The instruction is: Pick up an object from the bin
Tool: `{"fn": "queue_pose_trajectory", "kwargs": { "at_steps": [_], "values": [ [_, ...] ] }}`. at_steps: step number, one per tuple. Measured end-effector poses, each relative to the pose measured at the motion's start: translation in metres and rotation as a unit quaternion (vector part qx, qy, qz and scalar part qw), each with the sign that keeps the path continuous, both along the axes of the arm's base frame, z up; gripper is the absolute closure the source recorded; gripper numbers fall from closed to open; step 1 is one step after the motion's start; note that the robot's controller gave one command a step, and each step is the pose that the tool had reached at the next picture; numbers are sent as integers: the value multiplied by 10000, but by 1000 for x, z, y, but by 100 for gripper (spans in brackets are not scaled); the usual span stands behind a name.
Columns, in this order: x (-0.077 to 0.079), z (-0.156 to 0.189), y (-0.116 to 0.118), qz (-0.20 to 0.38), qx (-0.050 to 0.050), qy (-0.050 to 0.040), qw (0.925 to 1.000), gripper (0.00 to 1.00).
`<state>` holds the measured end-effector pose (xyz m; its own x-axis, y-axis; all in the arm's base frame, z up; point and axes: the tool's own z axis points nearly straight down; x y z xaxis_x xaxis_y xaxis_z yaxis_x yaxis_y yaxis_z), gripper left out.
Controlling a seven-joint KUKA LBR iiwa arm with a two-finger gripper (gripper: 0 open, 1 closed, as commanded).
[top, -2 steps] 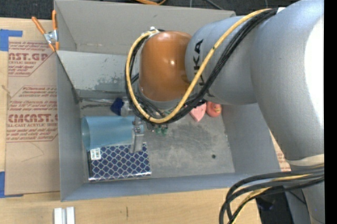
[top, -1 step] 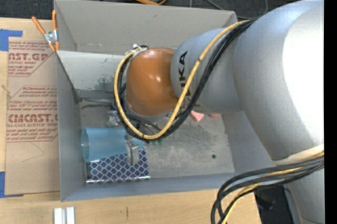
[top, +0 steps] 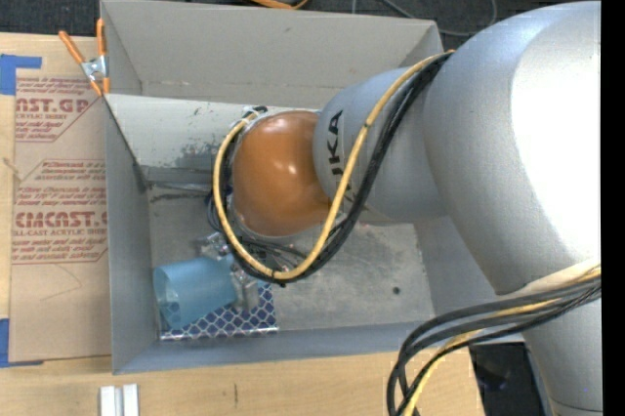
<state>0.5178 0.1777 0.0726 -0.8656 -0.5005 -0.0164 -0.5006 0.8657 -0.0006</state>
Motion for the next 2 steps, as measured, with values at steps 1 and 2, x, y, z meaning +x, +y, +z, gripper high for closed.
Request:
{"fn": "queue_pose_trajectory", "kwargs": {
  "at_steps": [1,2],
  "values": [
    [0,0,0,-2,0,1,10000,100],
    [6,14,-5,23,-6,14,10000,100]
  ]
}}
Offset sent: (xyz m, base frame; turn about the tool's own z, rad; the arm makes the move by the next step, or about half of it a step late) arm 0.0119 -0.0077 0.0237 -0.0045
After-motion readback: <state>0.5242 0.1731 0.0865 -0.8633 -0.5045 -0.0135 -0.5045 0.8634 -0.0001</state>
